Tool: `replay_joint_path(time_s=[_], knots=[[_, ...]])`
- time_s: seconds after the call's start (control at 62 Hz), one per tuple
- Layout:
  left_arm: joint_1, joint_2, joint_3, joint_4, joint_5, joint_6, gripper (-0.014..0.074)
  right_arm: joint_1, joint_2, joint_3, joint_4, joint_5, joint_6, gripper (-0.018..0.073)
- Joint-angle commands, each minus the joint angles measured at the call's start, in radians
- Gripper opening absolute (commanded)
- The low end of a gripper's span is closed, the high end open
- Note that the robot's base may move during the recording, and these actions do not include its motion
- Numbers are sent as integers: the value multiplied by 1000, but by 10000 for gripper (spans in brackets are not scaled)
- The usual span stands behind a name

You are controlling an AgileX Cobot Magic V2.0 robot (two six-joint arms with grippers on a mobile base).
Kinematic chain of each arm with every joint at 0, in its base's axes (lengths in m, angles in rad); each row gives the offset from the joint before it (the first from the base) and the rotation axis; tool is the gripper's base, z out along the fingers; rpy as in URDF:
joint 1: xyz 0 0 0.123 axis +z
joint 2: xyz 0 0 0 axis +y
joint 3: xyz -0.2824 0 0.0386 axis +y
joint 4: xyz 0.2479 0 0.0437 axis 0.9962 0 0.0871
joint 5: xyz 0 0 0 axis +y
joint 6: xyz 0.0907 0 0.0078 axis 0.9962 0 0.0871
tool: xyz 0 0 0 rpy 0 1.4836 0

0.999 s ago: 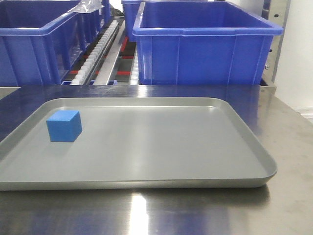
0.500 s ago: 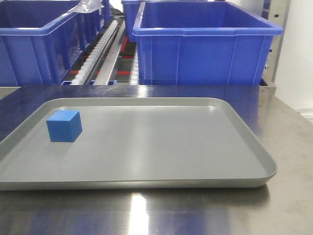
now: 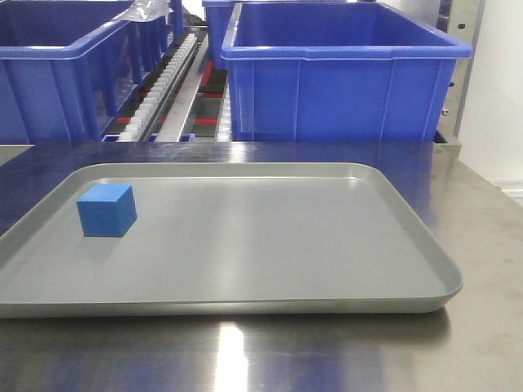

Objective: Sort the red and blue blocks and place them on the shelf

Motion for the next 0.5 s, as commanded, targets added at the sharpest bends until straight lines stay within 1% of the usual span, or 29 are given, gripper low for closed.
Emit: replay_joint_path(time_s=[0.0, 0.113, 0.21, 0.322, 0.483], knots=[[-17, 142, -144, -17, -27, -7, 129, -5, -3, -28, -12, -93, -8, 58], [-28, 337, -318, -11, 51, -7, 129, -5, -3, -28, -12, -93, -8, 58], [-30, 488, -435, -11, 97, -7, 129, -5, -3, -28, -12, -93, -8, 58], [-30, 621, -523, -9, 138, -7, 129, -5, -3, -28, -12, -93, -8, 58], [-30, 705, -572, -7, 187, -5, 129, -5, -3, -28, -12, -92, -8, 58]])
